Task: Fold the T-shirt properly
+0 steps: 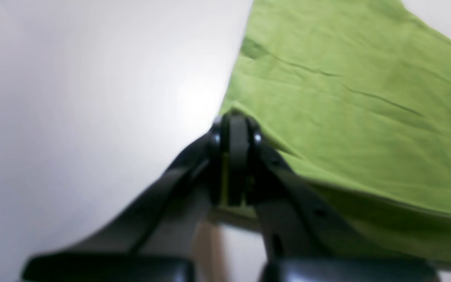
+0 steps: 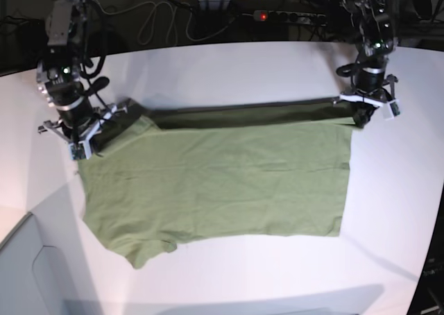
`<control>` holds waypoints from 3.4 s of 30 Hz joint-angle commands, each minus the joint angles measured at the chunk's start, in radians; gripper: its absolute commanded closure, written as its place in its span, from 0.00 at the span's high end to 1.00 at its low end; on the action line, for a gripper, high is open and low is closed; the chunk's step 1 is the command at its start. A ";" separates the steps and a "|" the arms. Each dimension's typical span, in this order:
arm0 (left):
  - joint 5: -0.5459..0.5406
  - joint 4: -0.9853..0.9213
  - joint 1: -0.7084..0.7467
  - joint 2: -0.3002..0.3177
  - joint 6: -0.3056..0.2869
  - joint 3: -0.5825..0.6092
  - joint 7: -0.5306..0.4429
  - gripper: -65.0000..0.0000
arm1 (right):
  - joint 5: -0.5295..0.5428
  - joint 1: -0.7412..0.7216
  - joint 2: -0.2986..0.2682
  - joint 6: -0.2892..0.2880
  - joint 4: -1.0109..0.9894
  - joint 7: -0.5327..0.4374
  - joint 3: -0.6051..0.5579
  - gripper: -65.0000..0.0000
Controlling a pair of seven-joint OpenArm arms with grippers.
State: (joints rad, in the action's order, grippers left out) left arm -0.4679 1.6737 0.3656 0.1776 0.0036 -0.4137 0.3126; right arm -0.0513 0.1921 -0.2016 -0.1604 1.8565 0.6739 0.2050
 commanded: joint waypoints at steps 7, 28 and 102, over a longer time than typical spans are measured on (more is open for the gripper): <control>-0.004 0.015 -0.060 0.009 -0.001 -0.006 -0.030 0.00 | -0.002 -0.084 -0.017 -0.014 -0.076 -0.027 0.004 0.00; -0.004 -0.042 -0.115 0.009 -0.003 -0.004 -0.030 0.00 | -0.002 -0.253 -0.009 -0.066 -0.229 -0.030 -0.080 0.00; -0.134 -0.312 -0.122 0.013 -0.006 0.035 -0.030 0.00 | -0.002 -0.013 -0.072 -0.067 -0.315 -0.251 0.119 0.64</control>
State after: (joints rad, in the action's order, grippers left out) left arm -0.6094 1.3628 0.2378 0.1867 -0.0093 -0.3820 0.2317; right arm -0.0597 0.1844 -0.2607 -0.2131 1.5272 0.4461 0.3180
